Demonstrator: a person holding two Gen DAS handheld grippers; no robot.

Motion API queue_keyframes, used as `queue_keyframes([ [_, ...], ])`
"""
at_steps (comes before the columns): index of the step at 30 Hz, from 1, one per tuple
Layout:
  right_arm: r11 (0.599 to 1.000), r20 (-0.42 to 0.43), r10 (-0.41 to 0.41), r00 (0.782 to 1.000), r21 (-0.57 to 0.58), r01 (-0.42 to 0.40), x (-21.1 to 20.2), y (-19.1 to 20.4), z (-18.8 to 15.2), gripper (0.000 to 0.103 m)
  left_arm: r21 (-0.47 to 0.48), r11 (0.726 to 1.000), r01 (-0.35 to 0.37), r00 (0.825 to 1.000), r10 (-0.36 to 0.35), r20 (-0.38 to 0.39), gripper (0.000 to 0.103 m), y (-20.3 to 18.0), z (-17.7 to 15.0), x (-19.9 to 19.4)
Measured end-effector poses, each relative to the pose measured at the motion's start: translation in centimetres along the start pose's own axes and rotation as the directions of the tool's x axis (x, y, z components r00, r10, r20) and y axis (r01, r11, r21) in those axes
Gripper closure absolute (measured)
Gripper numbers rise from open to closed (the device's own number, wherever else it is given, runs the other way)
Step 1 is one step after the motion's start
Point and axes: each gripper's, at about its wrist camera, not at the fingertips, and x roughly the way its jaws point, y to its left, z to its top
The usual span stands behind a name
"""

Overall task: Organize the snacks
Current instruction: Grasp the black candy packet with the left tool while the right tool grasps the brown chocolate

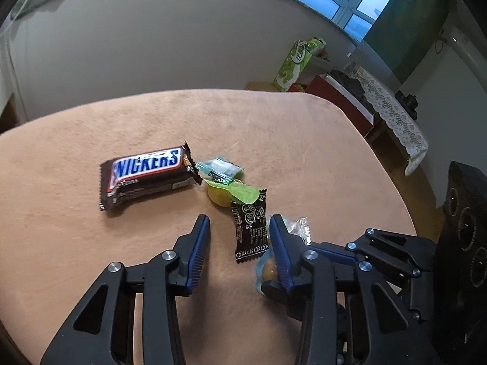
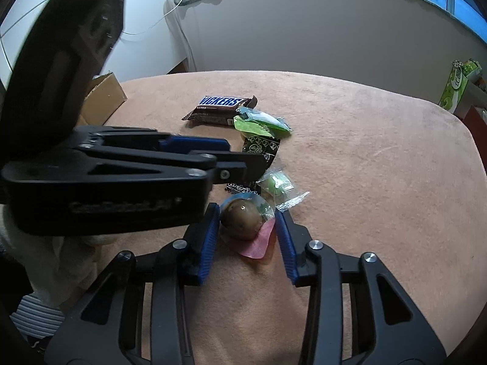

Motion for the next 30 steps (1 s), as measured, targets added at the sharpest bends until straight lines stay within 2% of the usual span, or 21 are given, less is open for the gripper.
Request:
queue_keyframes([
  [6, 0.999, 0.003, -0.021, 1.000, -0.029, 0.021, -0.1, 0.6, -0.3, 0.064, 0.008, 1.000, 0.022, 1.000, -0.022, -0.006, 0.064, -0.3, 0.5, 0.3],
  [7, 0.999, 0.003, -0.025, 1.000, -0.032, 0.025, -0.1, 0.7, -0.3, 0.064, 0.014, 1.000, 0.020, 1.000, -0.020, -0.005, 0.067, -0.5, 0.6, 0.4],
  [8, 0.999, 0.004, -0.029, 1.000, -0.034, 0.029, -0.1, 0.7, -0.3, 0.064, 0.020, 1.000, 0.018, 1.000, -0.018, -0.007, 0.079, -0.4, 0.5, 0.4],
  [12, 0.999, 0.005, -0.035, 0.999, -0.036, 0.035, -0.1, 0.9, -0.4, 0.064, 0.027, 0.999, 0.017, 1.000, -0.017, -0.008, 0.086, -0.4, 0.3, 0.5],
  [16, 0.999, 0.005, -0.038, 0.999, -0.038, 0.038, -0.2, 0.9, -0.3, 0.064, 0.035, 0.999, 0.018, 1.000, -0.018, 0.002, 0.088, -0.3, 0.2, 0.2],
  [30, 0.999, 0.008, -0.038, 0.999, -0.023, 0.038, -0.9, 0.5, -0.8, 0.066, -0.023, 1.000, 0.019, 0.999, -0.018, 0.036, 0.089, 1.7, -0.6, -2.0],
])
